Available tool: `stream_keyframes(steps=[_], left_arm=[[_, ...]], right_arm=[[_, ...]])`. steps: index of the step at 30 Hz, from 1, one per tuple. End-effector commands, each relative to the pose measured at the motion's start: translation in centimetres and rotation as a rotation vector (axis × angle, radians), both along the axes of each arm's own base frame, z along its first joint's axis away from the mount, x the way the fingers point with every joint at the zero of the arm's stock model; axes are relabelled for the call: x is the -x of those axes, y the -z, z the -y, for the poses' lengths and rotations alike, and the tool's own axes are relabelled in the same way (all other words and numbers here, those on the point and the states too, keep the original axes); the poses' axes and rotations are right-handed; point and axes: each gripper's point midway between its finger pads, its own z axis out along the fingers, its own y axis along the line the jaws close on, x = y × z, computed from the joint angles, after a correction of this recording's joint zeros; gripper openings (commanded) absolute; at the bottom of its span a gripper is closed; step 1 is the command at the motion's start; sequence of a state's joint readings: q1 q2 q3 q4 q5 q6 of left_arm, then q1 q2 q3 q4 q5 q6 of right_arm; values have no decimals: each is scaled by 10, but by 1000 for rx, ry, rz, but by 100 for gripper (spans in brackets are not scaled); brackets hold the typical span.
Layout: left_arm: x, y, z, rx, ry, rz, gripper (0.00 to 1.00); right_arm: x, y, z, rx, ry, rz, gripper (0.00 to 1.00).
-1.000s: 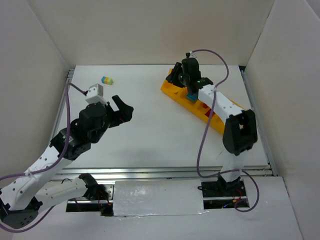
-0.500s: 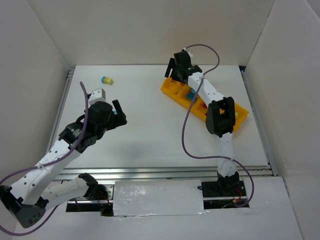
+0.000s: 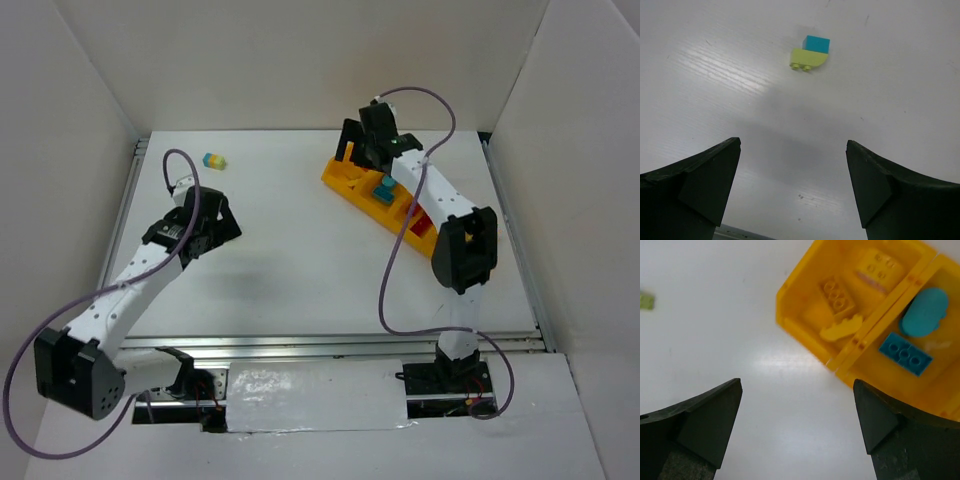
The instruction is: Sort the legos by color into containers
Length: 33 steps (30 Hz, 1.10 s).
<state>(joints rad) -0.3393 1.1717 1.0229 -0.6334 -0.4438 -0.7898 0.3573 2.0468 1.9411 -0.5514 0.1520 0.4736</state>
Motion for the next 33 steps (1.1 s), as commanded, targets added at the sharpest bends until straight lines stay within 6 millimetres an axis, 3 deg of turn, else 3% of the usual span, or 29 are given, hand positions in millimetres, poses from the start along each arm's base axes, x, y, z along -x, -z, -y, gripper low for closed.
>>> stream_keyframes(steps=[1,3,4,5,6,7,8,13,16,21,29,32,33], left_arm=[[-28,15,-6,35,-45,6,100],[-43,31,-8,44,-52,-31,99],[-50,33,-8,39,-47,-34,100],[-57,38,-14,16,-63,-50,99],[-70,46,-15,-5,-69,-78,99],[-76,50,-17,-17,-75,-95,99],[-83,69,-22,-28,-82,-149,99],[-120,94,-12,5,24,-197,100],[-126,115,-9,14,28,-259,99],[-124,132,-9,15,14,-280,97],[-117,156,-10,15,7,-329,85],[-118,159,-9,19,8,-336,72],[-118,158,-9,20,11,-335,54]], right_arm=[[81,-60,-39,-43,-205,108,100],[110,-57,-50,-63,-268,109,100],[131,-73,-62,-95,-318,153,100],[147,-49,-64,-87,-344,108,100],[158,-47,-66,-93,-363,108,99],[183,-41,-75,-131,-430,92,100],[193,-38,-78,-146,-456,86,100],[234,-31,-73,-226,-487,89,100],[245,-32,-70,-242,-498,100,100],[252,-35,-65,-236,-506,110,100],[257,-34,-63,-243,-511,116,100],[257,-33,-63,-247,-516,114,100],[259,-32,-64,-246,-519,111,100]])
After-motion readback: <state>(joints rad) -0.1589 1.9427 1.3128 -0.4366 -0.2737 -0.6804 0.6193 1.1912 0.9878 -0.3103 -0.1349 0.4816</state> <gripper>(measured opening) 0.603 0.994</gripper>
